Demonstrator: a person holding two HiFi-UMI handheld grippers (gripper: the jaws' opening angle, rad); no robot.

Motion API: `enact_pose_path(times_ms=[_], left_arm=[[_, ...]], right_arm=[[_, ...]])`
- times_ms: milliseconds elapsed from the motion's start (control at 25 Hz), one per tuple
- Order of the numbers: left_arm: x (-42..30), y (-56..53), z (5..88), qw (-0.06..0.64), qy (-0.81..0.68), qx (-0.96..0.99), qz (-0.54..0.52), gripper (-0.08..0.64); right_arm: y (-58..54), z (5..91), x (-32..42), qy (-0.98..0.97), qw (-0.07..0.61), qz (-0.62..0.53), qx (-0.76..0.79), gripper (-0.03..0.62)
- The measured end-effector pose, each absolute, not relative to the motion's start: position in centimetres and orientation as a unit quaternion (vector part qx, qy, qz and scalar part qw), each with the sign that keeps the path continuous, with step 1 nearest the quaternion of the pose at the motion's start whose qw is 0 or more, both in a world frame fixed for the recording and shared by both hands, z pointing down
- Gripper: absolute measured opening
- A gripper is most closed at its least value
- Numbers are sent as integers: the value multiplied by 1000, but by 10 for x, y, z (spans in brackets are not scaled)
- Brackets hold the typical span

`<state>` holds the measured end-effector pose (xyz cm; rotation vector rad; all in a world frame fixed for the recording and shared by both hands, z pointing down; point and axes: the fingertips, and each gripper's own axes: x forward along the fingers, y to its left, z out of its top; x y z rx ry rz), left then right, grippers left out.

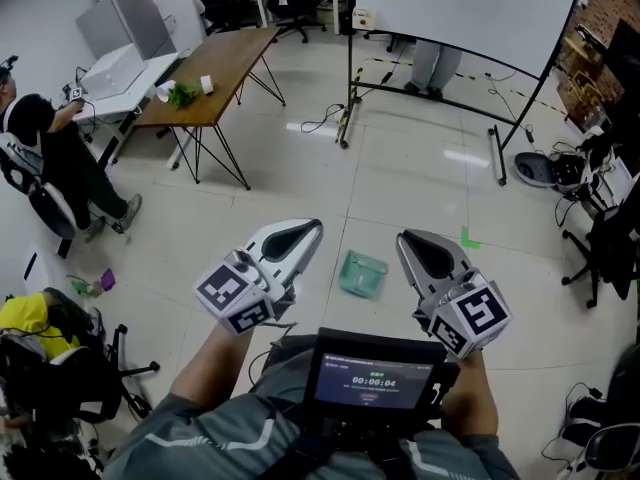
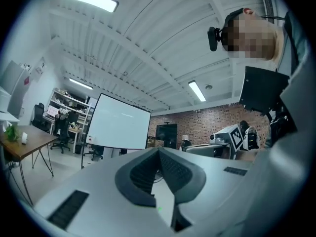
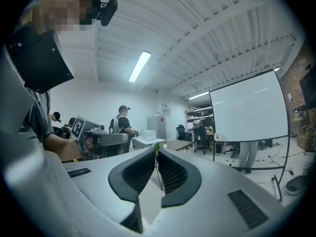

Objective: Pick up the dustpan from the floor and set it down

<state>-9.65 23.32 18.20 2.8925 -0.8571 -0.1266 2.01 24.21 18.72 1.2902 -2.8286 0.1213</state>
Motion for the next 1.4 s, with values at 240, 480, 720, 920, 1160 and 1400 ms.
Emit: enact_pose_path(times_ms=[240, 480, 720, 920, 1160, 1400], left_arm=[[-92, 175, 191, 59, -275, 959, -40, 26], [-111, 135, 198, 69, -258, 963, -33, 26], [-114, 117, 215, 75, -241, 967, -25, 26], [-103, 95, 245, 94, -241, 966, -6, 26], [-94, 50, 349, 131, -231, 963, 45, 26], [-76, 27, 497, 197, -236, 947, 95, 26]], right_arm=[[184, 196, 28, -904, 9, 37, 425, 48], [152, 196, 15, -889, 11, 36, 456, 48], [135, 210, 3, -888, 28, 30, 458, 48], [113, 251, 10, -892, 54, 48, 447, 78], [67, 370, 13, -894, 125, 84, 421, 133], [46, 530, 26, -898, 174, 145, 376, 213]])
